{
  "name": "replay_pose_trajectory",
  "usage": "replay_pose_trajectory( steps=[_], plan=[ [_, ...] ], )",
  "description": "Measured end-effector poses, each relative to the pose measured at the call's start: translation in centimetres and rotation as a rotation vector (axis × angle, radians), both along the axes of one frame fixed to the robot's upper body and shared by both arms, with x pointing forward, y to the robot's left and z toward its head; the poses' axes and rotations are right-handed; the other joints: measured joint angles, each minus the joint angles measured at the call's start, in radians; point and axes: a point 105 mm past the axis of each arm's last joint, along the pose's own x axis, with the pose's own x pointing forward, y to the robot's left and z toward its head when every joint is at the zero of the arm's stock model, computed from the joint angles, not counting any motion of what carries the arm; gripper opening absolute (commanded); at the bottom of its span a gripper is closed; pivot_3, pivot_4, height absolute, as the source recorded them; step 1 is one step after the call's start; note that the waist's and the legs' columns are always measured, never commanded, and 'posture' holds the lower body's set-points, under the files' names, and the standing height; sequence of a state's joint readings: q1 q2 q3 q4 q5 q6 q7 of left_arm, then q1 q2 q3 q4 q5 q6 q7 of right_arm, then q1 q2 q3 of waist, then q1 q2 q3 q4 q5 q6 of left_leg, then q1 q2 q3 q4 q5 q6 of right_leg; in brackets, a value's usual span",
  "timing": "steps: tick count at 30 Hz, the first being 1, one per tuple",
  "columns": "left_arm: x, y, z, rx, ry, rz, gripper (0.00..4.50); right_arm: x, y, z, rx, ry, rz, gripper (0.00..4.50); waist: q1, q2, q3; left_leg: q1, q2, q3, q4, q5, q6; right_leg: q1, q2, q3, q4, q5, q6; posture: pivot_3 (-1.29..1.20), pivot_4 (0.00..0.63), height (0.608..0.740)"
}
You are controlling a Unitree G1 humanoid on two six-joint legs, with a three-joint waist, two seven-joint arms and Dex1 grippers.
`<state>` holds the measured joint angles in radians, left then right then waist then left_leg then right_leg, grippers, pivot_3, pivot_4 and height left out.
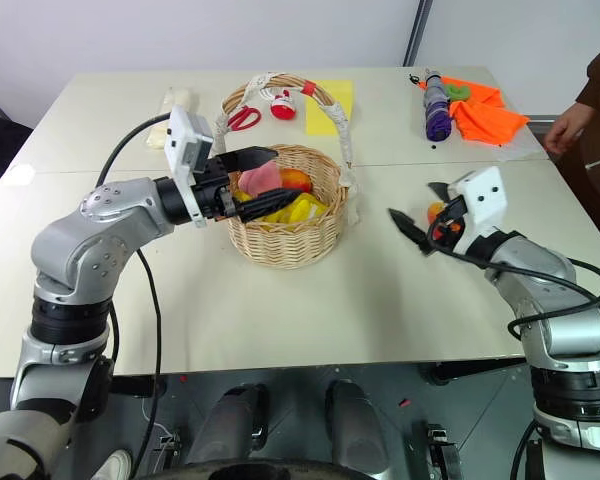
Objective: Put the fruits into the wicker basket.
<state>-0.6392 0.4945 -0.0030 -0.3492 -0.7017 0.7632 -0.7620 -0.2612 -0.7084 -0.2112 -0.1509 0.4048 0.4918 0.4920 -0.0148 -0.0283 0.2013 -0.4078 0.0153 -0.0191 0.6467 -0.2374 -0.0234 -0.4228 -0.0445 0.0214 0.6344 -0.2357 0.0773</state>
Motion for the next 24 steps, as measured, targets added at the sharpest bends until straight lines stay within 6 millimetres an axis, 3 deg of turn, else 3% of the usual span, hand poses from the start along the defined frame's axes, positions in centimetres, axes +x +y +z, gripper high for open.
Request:
replay_pose_trajectory(
  steps=[6, 10, 15, 18, 21, 22, 24],
  plan=[
    [-1.8, 0.6, -1.1, 0.021, 0.034, -0.069, 4.49, 2.0, -3.4, -2.5, 0.034, 0.087, -0.215, 4.50, 0.001, 0.000, 0.000, 0.000, 0.000, 0.000, 0.000, 0.000, 0.000, 0.000, 0.000, 0.001, 0.001, 0.000, 0.000, 0.00, 0.150, 0.740],
    [-1.8, 1.2, -2.0, 0.041, 0.057, -0.041, 4.49, 2.5, -3.9, -4.9, 0.094, 0.178, -0.262, 4.50, 0.001, 0.001, 0.000, 0.000, 0.000, 0.000, 0.000, 0.000, 0.000, 0.000, 0.000, 0.001, 0.001, 0.001, 0.002, 0.00, 0.150, 0.740],
    [-2.2, 1.1, -2.2, 0.044, 0.057, -0.039, 4.49, 3.0, -5.0, -5.6, 0.089, 0.209, -0.323, 4.50, 0.001, 0.001, 0.000, 0.000, 0.000, 0.000, 0.001, 0.000, 0.000, 0.000, 0.000, 0.001, 0.001, 0.001, 0.002, 0.00, 0.150, 0.740],
    [-2.3, 1.2, -2.5, 0.047, 0.064, -0.037, 4.50, 3.1, -4.8, -5.7, 0.107, 0.212, -0.318, 3.69, -0.002, 0.001, 0.000, 0.000, 0.000, 0.000, 0.000, 0.000, 0.000, 0.000, 0.000, 0.001, 0.001, 0.001, 0.002, 0.00, 0.150, 0.740],
    [-2.3, 1.4, -3.0, 0.054, 0.079, -0.031, 4.50, 3.2, -4.7, -5.8, 0.119, 0.215, -0.315, 2.21, -0.002, 0.001, 0.000, 0.000, 0.000, 0.000, 0.000, 0.000, 0.000, 0.000, 0.001, 0.001, 0.001, 0.001, 0.002, 0.00, 0.150, 0.740],
    [-2.4, 1.5, -3.0, 0.056, 0.080, -0.029, 4.50, 3.1, -4.7, -5.6, 0.121, 0.212, -0.314, 1.98, -0.001, 0.001, 0.000, 0.000, 0.000, 0.000, 0.000, 0.000, 0.000, 0.000, 0.000, 0.001, 0.001, 0.001, 0.002, 0.00, 0.150, 0.740],
    [-2.3, 2.0, -3.3, 0.056, 0.084, -0.012, 4.50, 3.1, -4.2, -4.8, 0.116, 0.186, -0.285, 1.98, -0.001, 0.001, 0.000, 0.000, 0.000, 0.000, 0.000, 0.000, 0.000, 0.000, 0.000, 0.001, 0.001, 0.001, 0.002, 0.00, 0.150, 0.740]
  ],
)
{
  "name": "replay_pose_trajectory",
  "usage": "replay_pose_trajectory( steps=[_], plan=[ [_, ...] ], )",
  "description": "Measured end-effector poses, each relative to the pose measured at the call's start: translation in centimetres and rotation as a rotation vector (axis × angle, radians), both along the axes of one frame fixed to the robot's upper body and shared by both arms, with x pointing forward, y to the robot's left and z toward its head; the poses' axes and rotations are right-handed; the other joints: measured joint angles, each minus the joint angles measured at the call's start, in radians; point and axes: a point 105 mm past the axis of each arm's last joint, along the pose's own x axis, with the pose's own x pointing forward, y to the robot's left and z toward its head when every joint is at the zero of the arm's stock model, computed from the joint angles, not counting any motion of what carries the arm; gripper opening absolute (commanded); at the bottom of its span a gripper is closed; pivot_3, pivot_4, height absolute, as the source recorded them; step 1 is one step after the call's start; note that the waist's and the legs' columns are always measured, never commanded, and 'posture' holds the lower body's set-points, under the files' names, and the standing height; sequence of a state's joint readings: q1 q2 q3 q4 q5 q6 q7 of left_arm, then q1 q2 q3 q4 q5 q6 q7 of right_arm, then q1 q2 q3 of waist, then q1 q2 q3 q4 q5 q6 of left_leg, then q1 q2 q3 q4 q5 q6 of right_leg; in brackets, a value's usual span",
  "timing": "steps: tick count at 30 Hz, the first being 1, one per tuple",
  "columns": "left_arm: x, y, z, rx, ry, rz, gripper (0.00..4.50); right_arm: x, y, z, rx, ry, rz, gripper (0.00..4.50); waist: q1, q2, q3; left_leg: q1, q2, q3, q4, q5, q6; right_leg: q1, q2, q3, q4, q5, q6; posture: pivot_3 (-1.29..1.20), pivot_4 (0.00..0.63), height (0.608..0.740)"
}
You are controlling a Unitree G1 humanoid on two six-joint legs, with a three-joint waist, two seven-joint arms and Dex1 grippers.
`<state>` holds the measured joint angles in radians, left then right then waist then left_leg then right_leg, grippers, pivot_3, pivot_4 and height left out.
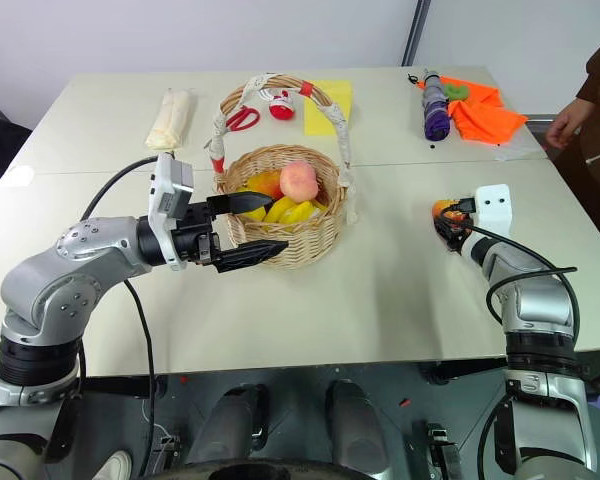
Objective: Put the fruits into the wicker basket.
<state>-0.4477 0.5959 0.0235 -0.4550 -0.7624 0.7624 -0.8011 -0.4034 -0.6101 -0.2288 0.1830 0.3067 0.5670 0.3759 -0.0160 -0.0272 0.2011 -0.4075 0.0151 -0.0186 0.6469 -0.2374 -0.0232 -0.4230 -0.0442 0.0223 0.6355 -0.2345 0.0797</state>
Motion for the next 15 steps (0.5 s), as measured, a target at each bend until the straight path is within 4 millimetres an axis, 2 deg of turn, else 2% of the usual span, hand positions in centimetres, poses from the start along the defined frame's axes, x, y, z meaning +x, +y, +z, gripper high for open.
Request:
replay_pose_trajectory(
  steps=[2, 4, 6, 7, 8, 10, 12, 15],
  plan=[
    [0.1, 1.2, -0.7, 0.000, 0.011, 0.048, 4.50, -0.7, 1.1, 1.5, -0.019, -0.047, 0.088, 1.98, -0.001, 0.001, 0.000, 0.000, 0.000, 0.000, -0.001, 0.000, 0.000, -0.001, 0.000, 0.000, 0.000, 0.000, 0.000, 0.00, 0.150, 0.740],
    [0.5, 3.3, -1.2, -0.010, 0.009, 0.131, 4.50, -2.1, 2.6, 3.3, -0.057, -0.099, 0.231, 1.98, 0.000, 0.002, 0.000, 0.000, 0.001, 0.000, -0.002, -0.001, 0.001, -0.001, 0.000, 0.000, 0.000, 0.000, 0.001, 0.00, 0.150, 0.740],
    [1.1, 5.6, -1.5, -0.033, 0.004, 0.224, 4.50, -3.9, 5.1, 5.8, -0.074, -0.170, 0.424, 1.98, 0.001, 0.002, 0.000, 0.000, 0.001, 0.000, -0.001, -0.001, 0.001, -0.001, 0.001, -0.001, 0.000, 0.000, 0.000, 0.00, 0.150, 0.740],
    [1.2, 6.1, -1.5, -0.040, 0.000, 0.240, 4.50, -4.4, 6.0, 6.4, -0.068, -0.186, 0.483, 1.98, 0.001, 0.002, 0.000, 0.000, 0.001, 0.000, -0.001, -0.001, 0.001, -0.001, 0.001, 0.000, 0.000, -0.001, 0.000, 0.00, 0.150, 0.740],
    [1.2, 6.8, -1.4, -0.051, -0.012, 0.261, 4.50, -5.7, 8.1, 7.6, -0.050, -0.211, 0.610, 1.98, 0.001, 0.002, 0.000, 0.000, 0.002, 0.000, -0.001, -0.001, 0.001, -0.001, 0.001, 0.000, 0.000, -0.002, -0.002, 0.00, 0.150, 0.740],
    [1.2, 7.8, -1.7, -0.046, -0.019, 0.286, 4.50, -7.2, 11.1, 9.0, -0.020, -0.236, 0.755, 1.98, 0.000, 0.002, 0.000, 0.001, 0.002, 0.000, -0.001, -0.001, 0.001, -0.001, 0.001, 0.000, 0.000, -0.002, -0.003, 0.00, 0.150, 0.740],
    [1.4, 8.9, -2.1, -0.045, -0.020, 0.322, 4.50, -6.8, 15.0, 10.6, -0.011, -0.294, 0.832, 1.98, -0.009, 0.002, 0.000, 0.002, 0.003, 0.001, 0.000, -0.001, 0.001, -0.001, 0.002, 0.000, 0.000, 0.000, -0.007, 0.00, 0.150, 0.740],
    [1.5, 9.2, -2.1, -0.039, -0.036, 0.340, 4.50, -5.5, 19.9, 11.1, 0.019, -0.314, 0.846, 1.98, -0.002, 0.002, 0.000, 0.001, 0.003, -0.001, 0.000, -0.001, 0.001, -0.002, 0.002, -0.001, 0.000, 0.001, -0.008, 0.00, 0.150, 0.740]
  ],
)
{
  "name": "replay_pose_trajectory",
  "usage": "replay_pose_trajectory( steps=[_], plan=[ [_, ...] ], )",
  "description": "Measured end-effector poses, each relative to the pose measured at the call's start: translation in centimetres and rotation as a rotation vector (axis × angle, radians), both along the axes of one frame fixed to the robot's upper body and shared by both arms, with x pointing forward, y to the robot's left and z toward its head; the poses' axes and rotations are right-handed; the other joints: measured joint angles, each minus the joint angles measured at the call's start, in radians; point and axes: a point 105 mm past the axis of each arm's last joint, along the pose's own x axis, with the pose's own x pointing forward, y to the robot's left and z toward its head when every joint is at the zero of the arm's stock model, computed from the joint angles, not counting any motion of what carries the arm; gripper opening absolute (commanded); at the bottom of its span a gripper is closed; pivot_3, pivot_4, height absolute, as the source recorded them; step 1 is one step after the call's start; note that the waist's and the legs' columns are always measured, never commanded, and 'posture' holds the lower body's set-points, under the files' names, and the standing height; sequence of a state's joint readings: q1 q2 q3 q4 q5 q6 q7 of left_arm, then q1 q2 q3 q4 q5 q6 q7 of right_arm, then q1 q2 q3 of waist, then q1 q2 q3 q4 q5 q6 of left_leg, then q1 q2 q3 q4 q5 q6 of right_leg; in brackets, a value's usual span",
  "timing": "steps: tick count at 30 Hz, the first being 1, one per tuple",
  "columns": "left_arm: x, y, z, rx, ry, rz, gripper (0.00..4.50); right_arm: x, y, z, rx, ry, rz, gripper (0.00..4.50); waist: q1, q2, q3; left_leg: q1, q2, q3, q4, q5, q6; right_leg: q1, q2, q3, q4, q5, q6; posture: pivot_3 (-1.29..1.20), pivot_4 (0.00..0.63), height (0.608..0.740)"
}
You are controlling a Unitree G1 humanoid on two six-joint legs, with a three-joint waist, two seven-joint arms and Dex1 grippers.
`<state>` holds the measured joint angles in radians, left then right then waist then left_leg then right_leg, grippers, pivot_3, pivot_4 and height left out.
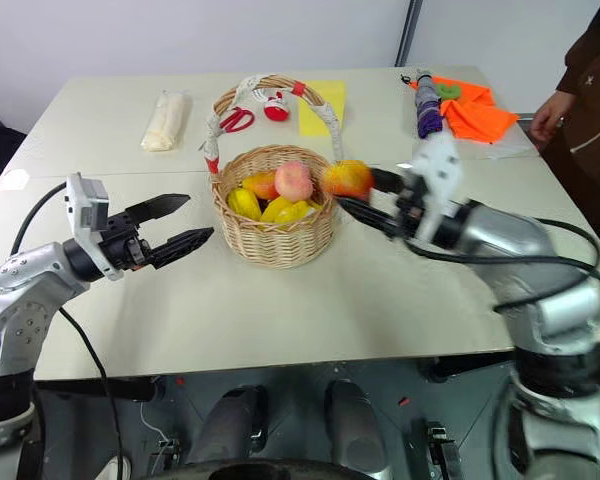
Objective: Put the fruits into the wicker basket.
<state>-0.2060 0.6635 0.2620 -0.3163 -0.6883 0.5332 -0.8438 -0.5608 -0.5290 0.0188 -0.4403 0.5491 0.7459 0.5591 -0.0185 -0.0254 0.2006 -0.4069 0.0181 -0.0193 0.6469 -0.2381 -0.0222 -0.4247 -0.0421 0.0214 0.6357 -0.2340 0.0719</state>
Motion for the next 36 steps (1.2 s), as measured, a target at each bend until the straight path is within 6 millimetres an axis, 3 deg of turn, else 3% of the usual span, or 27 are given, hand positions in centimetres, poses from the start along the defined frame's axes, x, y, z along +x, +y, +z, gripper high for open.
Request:
replay_pose_trajectory(
  steps=[2, 5, 10, 14, 17, 21, 24, 29, 32, 36],
  plan=[
    [0.0, 0.1, -0.1, 0.001, 0.000, 0.006, 4.50, 0.9, 2.4, -0.2, 0.014, 0.029, -0.020, 1.98, 0.008, 0.000, 0.000, -0.002, 0.000, 0.000, 0.000, 0.000, 0.000, -0.002, -0.001, 0.000, 0.000, -0.001, 0.001, 0.00, 0.150, 0.740],
    [-0.1, 0.0, -0.3, -0.008, 0.002, 0.016, 4.50, 2.3, 3.6, -0.6, 0.010, 0.054, -0.087, 1.98, 0.010, 0.000, 0.000, -0.004, -0.002, 0.000, -0.001, 0.000, 0.000, -0.002, -0.004, 0.000, -0.001, 0.000, 0.002, 0.00, 0.150, 0.740],
    [-0.1, -0.2, -0.5, -0.032, -0.003, 0.031, 4.50, 3.0, 4.1, -1.9, -0.020, 0.098, -0.118, 4.38, 0.007, 0.000, 0.000, -0.004, -0.003, 0.002, -0.001, 0.000, 0.000, -0.002, -0.005, 0.000, -0.003, 0.000, 0.003, 0.00, 0.150, 0.740],
    [-0.4, -0.6, -0.3, -0.032, -0.019, 0.017, 4.50, 2.4, 3.3, -1.0, -0.041, 0.021, -0.106, 4.46, 0.006, 0.000, 0.000, -0.003, -0.002, 0.002, -0.001, 0.000, 0.000, -0.002, -0.004, 0.000, -0.003, 0.000, 0.002, 0.00, 0.150, 0.740],
    [-0.4, -0.8, -0.2, -0.038, -0.026, 0.013, 4.50, 0.7, 2.1, -0.4, -0.025, -0.029, -0.046, 4.46, 0.006, 0.000, 0.000, -0.003, -0.002, 0.001, -0.001, 0.000, 0.000, -0.002, -0.003, 0.000, -0.003, 0.000, 0.002, 0.00, 0.150, 0.740],
    [-0.6, -1.3, -0.1, -0.055, -0.036, -0.008, 4.50, -1.0, -0.9, -1.3, 0.004, 0.020, -0.019, 4.46, 0.006, 0.000, 0.000, -0.003, -0.002, 0.001, -0.001, 0.000, 0.000, -0.001, -0.003, 0.000, -0.003, -0.001, 0.002, 0.00, 0.150, 0.740],
    [-0.8, -1.9, -0.3, -0.069, -0.030, -0.043, 4.50, -0.3, -3.0, -1.3, 0.036, 0.031, -0.110, 4.46, 0.000, 0.000, 0.000, -0.001, -0.001, 0.003, 0.000, 0.000, 0.000, -0.001, -0.002, 0.001, -0.001, 0.000, 0.002, 0.00, 0.150, 0.740],
    [-0.8, -3.1, -0.1, -0.080, -0.037, -0.088, 4.50, 3.7, -4.6, -1.9, 0.094, 0.055, -0.314, 4.46, 0.000, 0.000, 0.000, -0.001, 0.000, 0.002, -0.001, 0.000, 0.000, -0.001, 0.000, 0.001, 0.000, 0.000, 0.001, 0.00, 0.150, 0.740],
    [-0.8, -3.5, 0.1, -0.080, -0.043, -0.102, 4.50, 5.4, -4.4, -1.9, 0.146, 0.071, -0.363, 3.69, 0.001, 0.000, 0.000, -0.001, -0.001, 0.002, -0.001, 0.000, 0.000, -0.001, 0.000, 0.001, 0.000, 0.000, 0.002, 0.00, 0.150, 0.740],
    [-1.0, -3.8, 0.1, -0.078, -0.051, -0.109, 4.50, 5.7, -3.9, -2.4, 0.192, 0.106, -0.349, 1.64, 0.005, 0.000, 0.000, -0.002, -0.001, 0.002, -0.001, 0.000, 0.000, -0.002, -0.002, 0.001, -0.001, 0.001, 0.005, 0.00, 0.150, 0.740]
  ],
)
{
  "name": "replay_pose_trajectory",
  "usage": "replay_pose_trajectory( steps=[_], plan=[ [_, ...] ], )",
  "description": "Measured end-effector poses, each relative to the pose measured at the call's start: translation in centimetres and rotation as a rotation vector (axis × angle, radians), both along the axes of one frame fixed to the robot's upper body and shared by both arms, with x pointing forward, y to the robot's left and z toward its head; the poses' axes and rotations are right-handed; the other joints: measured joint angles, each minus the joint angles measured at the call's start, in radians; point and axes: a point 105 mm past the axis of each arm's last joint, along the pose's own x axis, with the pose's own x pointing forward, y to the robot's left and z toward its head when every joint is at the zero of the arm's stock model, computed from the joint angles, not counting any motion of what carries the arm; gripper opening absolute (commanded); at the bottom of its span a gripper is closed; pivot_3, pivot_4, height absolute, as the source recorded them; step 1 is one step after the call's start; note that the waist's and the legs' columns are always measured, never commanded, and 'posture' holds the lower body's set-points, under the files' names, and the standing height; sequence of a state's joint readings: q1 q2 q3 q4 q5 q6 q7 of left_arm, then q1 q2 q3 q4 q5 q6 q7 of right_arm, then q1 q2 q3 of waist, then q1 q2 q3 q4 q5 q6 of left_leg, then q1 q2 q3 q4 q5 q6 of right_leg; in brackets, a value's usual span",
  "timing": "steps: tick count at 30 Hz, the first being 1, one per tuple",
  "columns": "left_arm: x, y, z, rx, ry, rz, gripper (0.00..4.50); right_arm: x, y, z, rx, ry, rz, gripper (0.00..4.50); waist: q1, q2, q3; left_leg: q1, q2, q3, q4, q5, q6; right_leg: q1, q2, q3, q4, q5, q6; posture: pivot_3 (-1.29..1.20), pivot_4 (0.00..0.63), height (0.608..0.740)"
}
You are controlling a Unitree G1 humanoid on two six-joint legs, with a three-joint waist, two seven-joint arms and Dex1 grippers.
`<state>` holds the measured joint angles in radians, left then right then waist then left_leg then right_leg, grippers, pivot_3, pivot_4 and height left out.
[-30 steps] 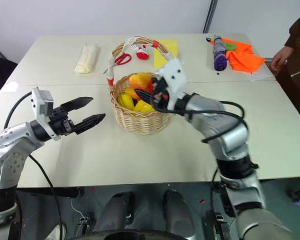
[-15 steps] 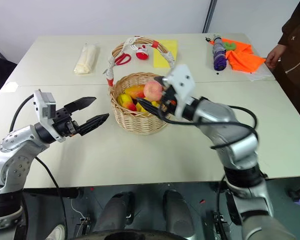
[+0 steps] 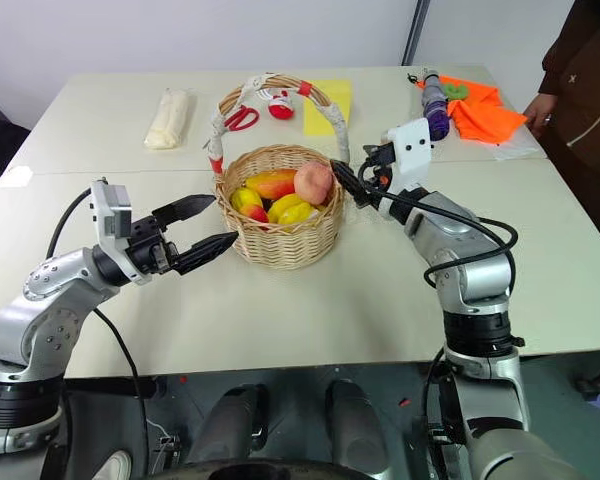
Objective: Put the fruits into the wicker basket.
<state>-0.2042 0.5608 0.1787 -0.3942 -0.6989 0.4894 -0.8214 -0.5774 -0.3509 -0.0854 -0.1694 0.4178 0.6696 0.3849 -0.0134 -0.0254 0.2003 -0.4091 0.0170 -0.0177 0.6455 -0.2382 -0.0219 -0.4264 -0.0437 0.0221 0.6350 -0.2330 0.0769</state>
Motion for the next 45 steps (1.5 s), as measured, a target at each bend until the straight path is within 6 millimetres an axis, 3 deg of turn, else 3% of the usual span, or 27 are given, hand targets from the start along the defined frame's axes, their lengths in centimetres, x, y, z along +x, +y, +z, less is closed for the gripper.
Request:
replay_pose_trajectory(
  steps=[3, 8, 10, 14, 16, 20, 22, 27, 33, 36, 39, 45],
  plan=[
    [-0.2, -0.2, 0.0, -0.004, -0.001, -0.005, 4.50, -0.2, 0.4, 0.2, 0.023, -0.002, 0.026, 0.06, 0.000, 0.000, 0.000, 0.000, 0.000, 0.000, 0.000, 0.000, 0.000, 0.000, 0.000, 0.000, 0.000, 0.000, 0.000, 0.00, 0.150, 0.740],
    [-0.2, -0.3, -0.2, -0.008, 0.004, -0.002, 4.50, -0.2, -2.3, 1.2, 0.037, -0.035, -0.058, 0.06, 0.002, 0.000, 0.000, 0.000, 0.000, 0.000, 0.000, 0.000, 0.000, 0.000, 0.000, 0.000, 0.000, -0.002, -0.003, 0.00, 0.150, 0.740],
    [-0.2, -0.3, -0.2, -0.007, 0.005, -0.003, 4.50, -0.1, -5.4, 2.1, 0.036, -0.077, -0.169, 0.06, 0.004, 0.000, 0.000, -0.001, -0.001, 0.000, 0.000, 0.000, 0.000, 0.000, -0.001, 0.000, -0.001, -0.002, -0.003, 0.00, 0.150, 0.740],
    [-0.2, -0.5, -0.1, -0.007, 0.001, -0.017, 4.50, -0.3, -13.6, 3.9, 0.001, -0.141, -0.476, 0.06, 0.002, 0.000, 0.000, -0.001, -0.001, 0.001, 0.000, 0.000, 0.000, 0.000, -0.001, 0.000, -0.002, -0.002, -0.003, 0.00, 0.150, 0.740],
    [0.0, -0.9, 0.0, -0.010, 0.000, -0.033, 4.50, -0.3, -16.8, 3.7, -0.019, -0.130, -0.608, 0.06, -0.002, 0.000, 0.000, 0.000, -0.001, 0.001, 0.000, 0.000, 0.000, 0.000, -0.001, 0.000, -0.002, -0.002, -0.003, 0.00, 0.150, 0.740],
    [0.1, -2.0, 0.2, -0.020, -0.008, -0.069, 4.50, 0.1, -20.8, 1.4, -0.005, -0.056, -0.768, 0.06, -0.009, 0.001, 0.000, 0.001, 0.000, 0.003, -0.001, 0.000, 0.000, 0.000, 0.001, 0.002, -0.001, -0.001, -0.002, 0.00, 0.150, 0.740],
    [0.1, -2.3, 0.0, -0.021, -0.003, -0.079, 4.50, 0.1, -21.9, 0.8, 0.015, -0.046, -0.795, 0.96, -0.008, 0.003, 0.000, 0.001, 0.000, 0.003, -0.001, 0.000, 0.001, 0.000, 0.001, 0.003, -0.001, 0.000, 0.000, 0.00, 0.150, 0.740],
    [0.0, -2.4, -0.2, -0.022, 0.005, -0.079, 4.50, -0.5, -22.4, 1.3, 0.015, -0.089, -0.795, 3.37, -0.004, 0.004, 0.000, 0.001, 0.000, 0.003, 0.000, 0.000, 0.001, 0.000, 0.001, 0.003, -0.001, 0.000, 0.000, 0.00, 0.150, 0.740],
    [0.1, -1.8, -1.2, -0.021, 0.040, -0.037, 4.50, -3.5, -23.9, 0.9, 0.012, -0.114, -0.808, 3.37, 0.003, 0.004, 0.000, 0.000, -0.001, 0.003, 0.000, 0.000, 0.001, 0.000, 0.000, 0.003, -0.001, -0.001, 0.001, 0.00, 0.150, 0.740],
    [0.7, -0.7, -1.8, -0.016, 0.050, 0.048, 4.50, -5.2, -23.6, 1.1, -0.001, -0.138, -0.732, 3.37, 0.000, 0.004, -0.001, 0.001, -0.001, 0.003, 0.000, 0.000, 0.001, 0.001, 0.000, 0.003, -0.001, -0.001, 0.001, 0.00, 0.150, 0.740],
    [1.3, 1.4, -3.5, 0.014, 0.083, 0.177, 4.50, -6.9, -20.9, -0.1, -0.099, -0.129, -0.527, 3.37, -0.008, 0.007, -0.003, 0.003, 0.000, 0.003, 0.000, -0.002, 0.004, 0.002, 0.001, 0.003, -0.001, -0.002, -0.001, 0.00, 0.150, 0.740],
    [1.2, 4.7, -6.9, 0.089, 0.137, 0.339, 4.50, -8.9, -9.7, -2.9, -0.203, -0.054, 0.061, 3.37, -0.004, 0.009, -0.004, 0.004, 0.003, 0.004, 0.001, -0.003, 0.005, 0.002, 0.003, 0.003, 0.000, -0.003, -0.002, 0.00, 0.150, 0.740]
  ],
)
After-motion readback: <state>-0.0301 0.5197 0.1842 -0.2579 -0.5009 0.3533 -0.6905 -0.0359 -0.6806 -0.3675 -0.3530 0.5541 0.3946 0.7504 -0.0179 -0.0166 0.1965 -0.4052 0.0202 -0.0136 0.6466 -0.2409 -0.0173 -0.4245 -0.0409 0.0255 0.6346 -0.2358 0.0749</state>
